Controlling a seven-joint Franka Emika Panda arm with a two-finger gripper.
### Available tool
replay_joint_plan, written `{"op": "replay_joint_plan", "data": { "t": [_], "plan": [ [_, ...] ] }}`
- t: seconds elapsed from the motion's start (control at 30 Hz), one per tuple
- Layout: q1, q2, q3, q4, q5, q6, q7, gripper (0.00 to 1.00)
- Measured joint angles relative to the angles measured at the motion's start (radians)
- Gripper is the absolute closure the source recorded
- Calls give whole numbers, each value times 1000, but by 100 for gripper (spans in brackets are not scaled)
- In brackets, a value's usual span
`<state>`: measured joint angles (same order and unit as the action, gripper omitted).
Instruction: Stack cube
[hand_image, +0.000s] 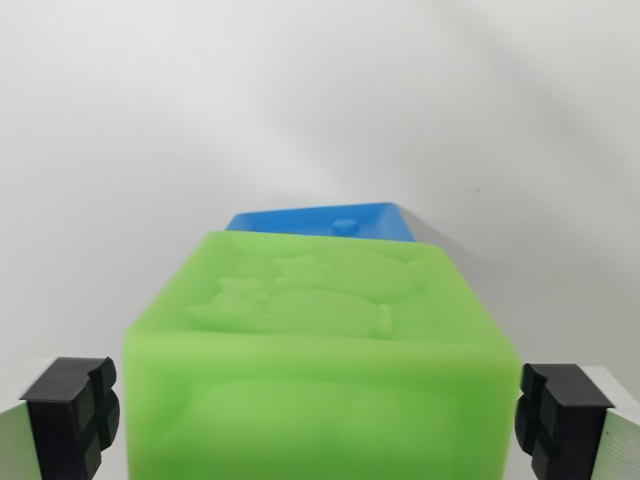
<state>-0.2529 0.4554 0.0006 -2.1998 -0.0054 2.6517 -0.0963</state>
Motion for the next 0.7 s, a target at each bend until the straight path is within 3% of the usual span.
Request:
{"op": "replay_joint_plan", "data": {
  "t": [0.7],
  "plan": [
    [0, -127, 0, -10, 0, -113, 0, 0]
  ]
}}
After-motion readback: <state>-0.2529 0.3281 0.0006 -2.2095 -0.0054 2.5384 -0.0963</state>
